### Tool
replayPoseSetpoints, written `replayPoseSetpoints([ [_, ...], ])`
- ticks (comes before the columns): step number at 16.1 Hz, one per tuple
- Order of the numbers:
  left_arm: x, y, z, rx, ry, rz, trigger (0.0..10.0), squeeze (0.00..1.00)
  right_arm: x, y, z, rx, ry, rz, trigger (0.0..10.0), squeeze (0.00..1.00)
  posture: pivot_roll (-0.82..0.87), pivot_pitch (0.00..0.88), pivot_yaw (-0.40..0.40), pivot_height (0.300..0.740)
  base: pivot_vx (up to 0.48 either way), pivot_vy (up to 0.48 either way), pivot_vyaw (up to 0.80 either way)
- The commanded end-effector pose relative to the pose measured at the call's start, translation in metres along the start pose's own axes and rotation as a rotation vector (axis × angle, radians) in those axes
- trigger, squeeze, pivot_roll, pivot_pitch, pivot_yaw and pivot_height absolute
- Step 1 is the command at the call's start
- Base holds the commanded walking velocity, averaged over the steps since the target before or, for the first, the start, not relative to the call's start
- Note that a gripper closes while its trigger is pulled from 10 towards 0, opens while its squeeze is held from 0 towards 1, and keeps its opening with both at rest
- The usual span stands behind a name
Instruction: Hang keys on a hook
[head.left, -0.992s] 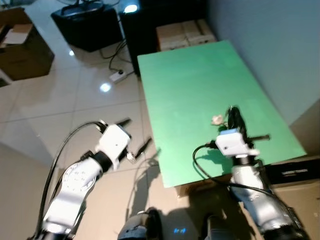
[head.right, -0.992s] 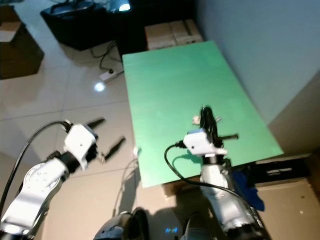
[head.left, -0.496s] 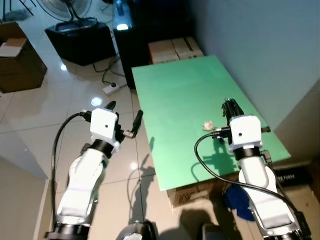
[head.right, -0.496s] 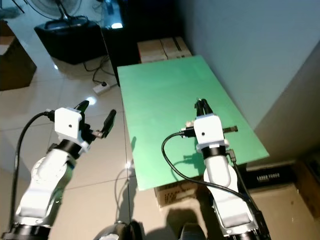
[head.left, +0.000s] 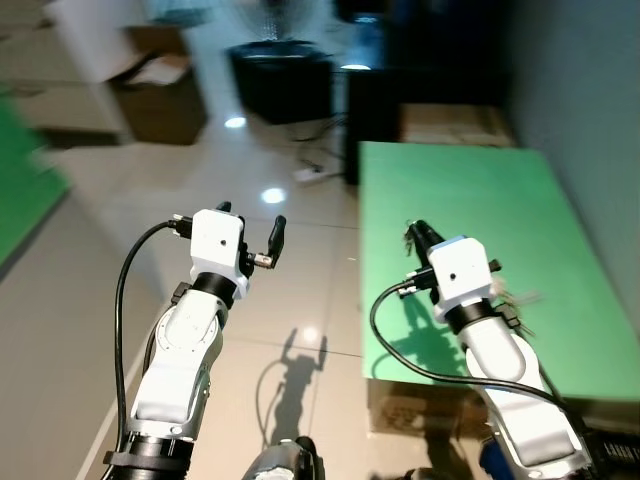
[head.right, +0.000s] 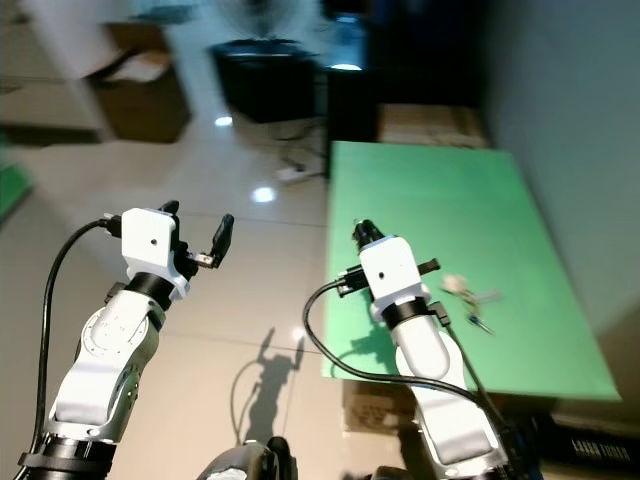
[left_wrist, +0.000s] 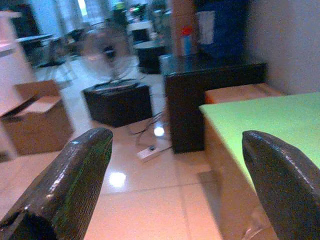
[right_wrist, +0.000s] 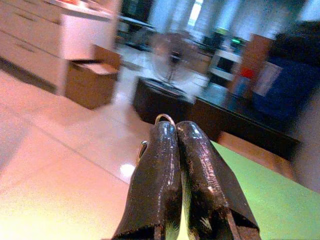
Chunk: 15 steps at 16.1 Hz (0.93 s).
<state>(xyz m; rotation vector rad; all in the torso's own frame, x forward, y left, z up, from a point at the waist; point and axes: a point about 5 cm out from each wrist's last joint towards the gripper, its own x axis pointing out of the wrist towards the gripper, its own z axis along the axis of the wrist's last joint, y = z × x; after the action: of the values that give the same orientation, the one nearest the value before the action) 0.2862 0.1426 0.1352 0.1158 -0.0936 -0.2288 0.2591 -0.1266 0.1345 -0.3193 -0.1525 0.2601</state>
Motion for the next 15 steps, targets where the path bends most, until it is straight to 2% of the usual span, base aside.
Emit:
replayPoseSetpoints([
  [1,-0.001,-0.002,-0.004,0.036,0.018,-0.002,10.0,0.0,0.001,-0.001,-0.003,0.01,0.023,0.008,10.0,0.0,-0.14,0.028,0.074,0.74,0.0,0.0,0.8],
  [8,0.005,-0.007,0.0,0.075,-0.008,-0.005,10.0,0.0,0.0,0.003,-0.011,0.026,0.068,0.012,10.0,0.0,-0.14,0.032,0.082,0.74,0.0,0.0,0.8],
  [13,0.007,-0.008,-0.004,0.079,0.016,0.01,10.0,0.0,0.0,0.002,-0.017,0.03,0.09,0.012,10.0,0.0,-0.14,0.027,0.082,0.74,0.0,0.0,0.8],
  [15,0.007,-0.008,-0.005,0.112,0.018,0.011,10.0,0.0,0.001,0.003,-0.019,0.031,0.102,0.033,10.0,0.0,-0.14,0.024,0.067,0.74,0.0,0.0,0.8],
])
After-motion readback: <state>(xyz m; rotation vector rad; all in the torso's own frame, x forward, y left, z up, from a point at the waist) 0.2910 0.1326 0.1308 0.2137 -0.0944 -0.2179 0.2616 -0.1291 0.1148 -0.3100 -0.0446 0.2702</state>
